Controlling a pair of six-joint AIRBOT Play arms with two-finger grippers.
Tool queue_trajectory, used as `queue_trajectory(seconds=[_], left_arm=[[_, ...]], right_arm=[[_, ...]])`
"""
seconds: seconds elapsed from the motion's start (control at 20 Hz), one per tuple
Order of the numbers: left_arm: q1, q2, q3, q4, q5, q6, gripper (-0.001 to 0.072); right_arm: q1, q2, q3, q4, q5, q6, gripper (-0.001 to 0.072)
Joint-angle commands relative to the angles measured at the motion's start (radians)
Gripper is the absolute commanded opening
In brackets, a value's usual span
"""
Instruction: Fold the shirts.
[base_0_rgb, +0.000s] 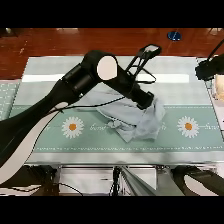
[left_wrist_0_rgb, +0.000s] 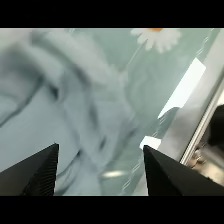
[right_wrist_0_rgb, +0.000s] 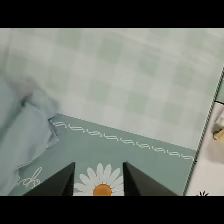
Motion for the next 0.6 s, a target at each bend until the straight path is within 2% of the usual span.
queue_trajectory(seconds=[0.0, 0.15, 0.25, 0.4, 0.5, 0.55], left_arm=[[0.146, 0.019, -0.007, 0.05, -0.153, 0.047, 0.0607], [0.459, 0.157, -0.059, 0.05, -0.195, 0.048, 0.0607], [0.673, 0.242, -0.19, 0.027, -0.219, 0.091, 0.0608], [0.946, 0.304, -0.488, -0.148, -0.209, 0.171, 0.061], [1.054, 0.293, -0.646, -0.294, -0.179, 0.235, 0.061], [1.081, 0.286, -0.7, -0.318, -0.148, 0.25, 0.0609]], right_arm=[[0.0, 0.005, 0.0, -0.002, 0.0, 0.0, 0.038], [0.0, 0.004, 0.0, -0.002, -0.006, 0.0, 0.038], [0.0, 0.004, 0.0, -0.001, -0.015, 0.001, 0.038], [0.0, 0.004, -0.025, 0.0, -0.037, 0.007, 0.038], [0.0, 0.004, -0.074, 0.0, -0.038, 0.007, 0.0382], [0.0, 0.004, -0.107, 0.0, -0.038, 0.007, 0.0384]])
